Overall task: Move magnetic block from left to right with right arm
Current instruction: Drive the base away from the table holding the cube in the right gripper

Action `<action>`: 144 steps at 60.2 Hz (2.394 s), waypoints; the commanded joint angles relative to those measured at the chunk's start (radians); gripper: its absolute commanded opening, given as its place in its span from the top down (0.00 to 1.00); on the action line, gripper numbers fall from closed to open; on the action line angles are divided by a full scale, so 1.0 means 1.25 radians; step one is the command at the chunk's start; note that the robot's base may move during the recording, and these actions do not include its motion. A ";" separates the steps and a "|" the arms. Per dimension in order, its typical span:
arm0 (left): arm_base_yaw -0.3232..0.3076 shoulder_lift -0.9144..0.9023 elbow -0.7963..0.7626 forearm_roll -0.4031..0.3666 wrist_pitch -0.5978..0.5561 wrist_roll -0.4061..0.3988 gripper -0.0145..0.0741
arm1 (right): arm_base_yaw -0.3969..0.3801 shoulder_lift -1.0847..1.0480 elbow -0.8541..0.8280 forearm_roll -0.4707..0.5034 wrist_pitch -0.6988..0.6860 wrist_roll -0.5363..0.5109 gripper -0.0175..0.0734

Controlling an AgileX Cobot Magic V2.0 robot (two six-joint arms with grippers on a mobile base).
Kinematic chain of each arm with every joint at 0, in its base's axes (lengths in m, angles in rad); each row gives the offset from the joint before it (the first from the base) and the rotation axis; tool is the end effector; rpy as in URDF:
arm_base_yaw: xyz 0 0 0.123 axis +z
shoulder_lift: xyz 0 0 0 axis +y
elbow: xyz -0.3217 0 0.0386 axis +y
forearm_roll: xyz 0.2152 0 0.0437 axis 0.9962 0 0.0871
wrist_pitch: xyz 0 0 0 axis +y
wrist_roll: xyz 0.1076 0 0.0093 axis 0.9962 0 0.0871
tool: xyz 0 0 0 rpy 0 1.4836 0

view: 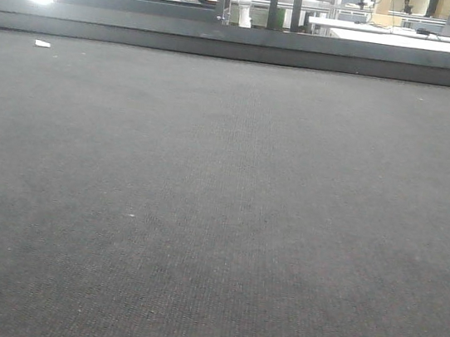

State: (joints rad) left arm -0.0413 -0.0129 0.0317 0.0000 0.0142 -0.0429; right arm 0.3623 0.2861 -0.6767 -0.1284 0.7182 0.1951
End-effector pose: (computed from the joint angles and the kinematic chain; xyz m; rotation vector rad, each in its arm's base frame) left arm 0.0017 -0.0001 0.2028 -0.0012 1.5170 -0.0674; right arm -0.0068 -0.0123 0.3479 -0.1789 1.8045 0.2514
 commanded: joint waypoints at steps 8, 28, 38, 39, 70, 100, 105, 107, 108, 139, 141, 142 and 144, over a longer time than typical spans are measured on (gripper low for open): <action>-0.005 -0.012 0.008 0.000 -0.072 -0.003 0.97 | -0.005 0.009 -0.019 -0.007 -0.069 -0.009 0.49; -0.005 -0.012 0.008 0.000 -0.072 -0.003 0.97 | -0.005 0.009 -0.019 -0.007 -0.070 -0.009 0.49; -0.005 -0.012 0.008 0.000 -0.072 -0.003 0.97 | -0.005 0.009 -0.019 -0.007 -0.070 -0.009 0.49; -0.005 -0.012 0.008 0.000 -0.072 -0.003 0.97 | -0.005 0.009 -0.019 -0.007 -0.070 -0.009 0.49; -0.005 -0.012 0.008 0.000 -0.072 -0.003 0.97 | -0.005 0.009 -0.019 -0.007 -0.070 -0.009 0.49; -0.004 -0.012 0.008 0.000 -0.072 -0.003 0.97 | -0.005 0.009 -0.019 -0.007 -0.070 -0.009 0.49; -0.004 -0.012 0.008 0.000 -0.072 -0.003 0.97 | -0.005 0.009 -0.019 -0.007 -0.070 -0.009 0.49; -0.004 -0.012 0.008 0.000 -0.072 -0.003 0.97 | -0.005 0.009 -0.019 -0.007 -0.070 -0.009 0.49; -0.004 -0.012 0.008 0.000 -0.072 -0.003 0.97 | -0.005 0.009 -0.019 -0.007 -0.070 -0.009 0.49; -0.004 -0.012 0.008 0.000 -0.072 -0.003 0.97 | -0.005 0.009 -0.019 -0.007 -0.070 -0.009 0.49; -0.004 -0.012 0.008 0.000 -0.072 -0.003 0.97 | -0.005 0.009 -0.019 -0.007 -0.070 -0.009 0.49; -0.004 -0.012 0.008 0.000 -0.072 -0.003 0.97 | -0.005 0.009 -0.019 -0.007 -0.070 -0.009 0.49; -0.004 -0.012 0.008 0.000 -0.072 -0.003 0.97 | -0.005 0.009 -0.019 -0.007 -0.070 -0.009 0.49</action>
State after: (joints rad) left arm -0.0413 -0.0129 0.0317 0.0000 0.0142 -0.0429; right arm 0.3623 0.2861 -0.6750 -0.1268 0.7182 0.1951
